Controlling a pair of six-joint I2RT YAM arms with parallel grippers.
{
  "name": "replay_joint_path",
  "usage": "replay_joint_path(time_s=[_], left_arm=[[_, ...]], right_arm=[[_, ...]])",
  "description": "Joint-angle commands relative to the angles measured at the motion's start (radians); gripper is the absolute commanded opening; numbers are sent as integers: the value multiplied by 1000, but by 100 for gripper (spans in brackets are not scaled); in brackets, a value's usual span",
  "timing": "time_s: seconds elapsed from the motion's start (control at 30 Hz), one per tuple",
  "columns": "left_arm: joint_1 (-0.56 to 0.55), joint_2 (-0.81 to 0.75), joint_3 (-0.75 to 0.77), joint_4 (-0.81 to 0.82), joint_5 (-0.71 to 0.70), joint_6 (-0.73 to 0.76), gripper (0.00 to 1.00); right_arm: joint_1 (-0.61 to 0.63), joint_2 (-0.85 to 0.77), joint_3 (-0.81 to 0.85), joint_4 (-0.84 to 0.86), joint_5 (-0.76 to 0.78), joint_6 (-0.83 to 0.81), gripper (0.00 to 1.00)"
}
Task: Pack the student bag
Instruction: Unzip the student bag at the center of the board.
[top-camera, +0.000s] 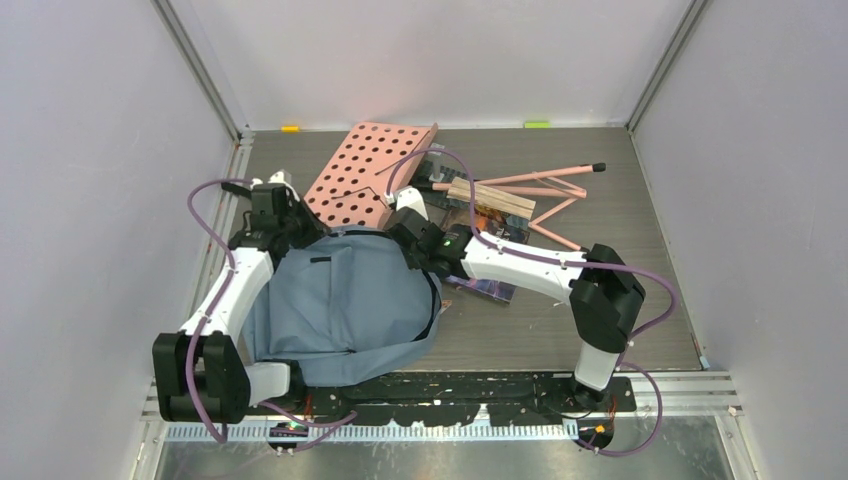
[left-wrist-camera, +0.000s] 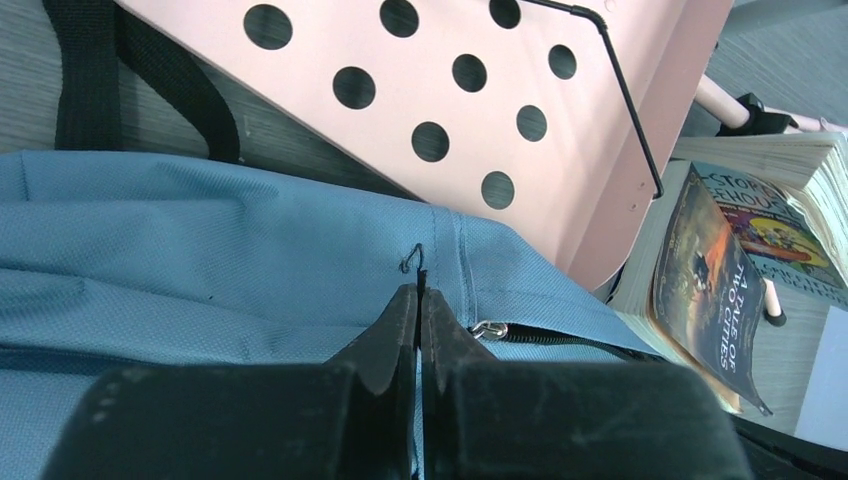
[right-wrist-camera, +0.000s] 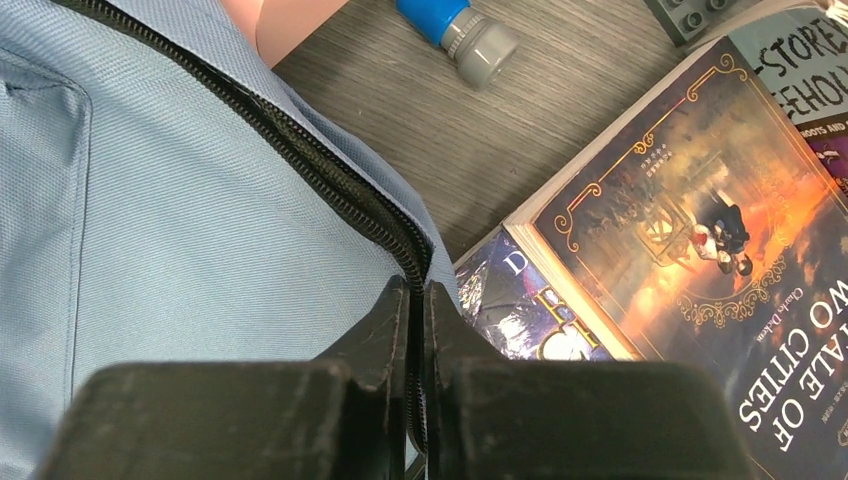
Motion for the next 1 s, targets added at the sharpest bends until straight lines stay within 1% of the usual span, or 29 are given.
replay_joint_path(time_s=[0.0, 0.03, 0.07, 0.1, 0.13, 0.17, 0.2, 0.23, 0.27, 0.37, 0.5, 0.53, 0.6, 0.63, 0.7, 0.77, 0.87, 0.97], left_arm=[[25, -27, 15, 45, 36, 53, 5], [25, -27, 21, 44, 49, 64, 16], [25, -33, 25, 44, 54, 71, 31], [25, -39, 29, 43, 54, 80, 45], [25, -48, 32, 41, 50, 89, 58], [20, -57, 38, 35, 43, 100, 65], [9, -68, 45, 25, 28, 114, 69], [-6, -80, 53, 12, 7, 129, 73], [-26, -94, 61, -2, -20, 148, 74], [-107, -130, 93, -57, -90, 213, 77], [-265, -180, 100, -125, -157, 242, 77], [-300, -200, 91, -131, -159, 231, 77], [-361, -224, 65, -130, -159, 195, 77], [-390, -232, 54, -125, -159, 173, 77], [-447, -236, 26, -102, -159, 121, 76], [-506, -228, 9, -73, -159, 72, 76], [-582, -206, -10, -20, -158, -11, 76], [-644, -175, -25, 49, -158, -54, 76]], right_arm=[[-10, -72, 46, -93, 47, -8, 23], [-10, -75, 55, -97, 38, -8, 32], [-10, -84, 61, -105, 26, -11, 49], [-10, -89, 63, -116, 21, -12, 55], [-10, -100, 69, -122, 10, -11, 65], [-10, -108, 72, -135, 6, -9, 68], [-10, -125, 72, -143, -4, -6, 72], [-10, -134, 70, -154, -9, -2, 73], [-10, -156, 61, -160, -20, 6, 75], [-10, -217, 31, -183, -39, 31, 76], [-10, -287, -43, -193, -55, 88, 75], [-10, -297, -71, -192, -59, 110, 74], [-10, -322, -112, -181, -68, 139, 67], [-10, -332, -127, -169, -76, 156, 61], [-10, -337, -162, -153, -85, 177, 55], [-10, -333, -191, -142, -93, 194, 52], [-10, -323, -216, -124, -106, 215, 51], [-10, -319, -250, -101, -117, 237, 48]])
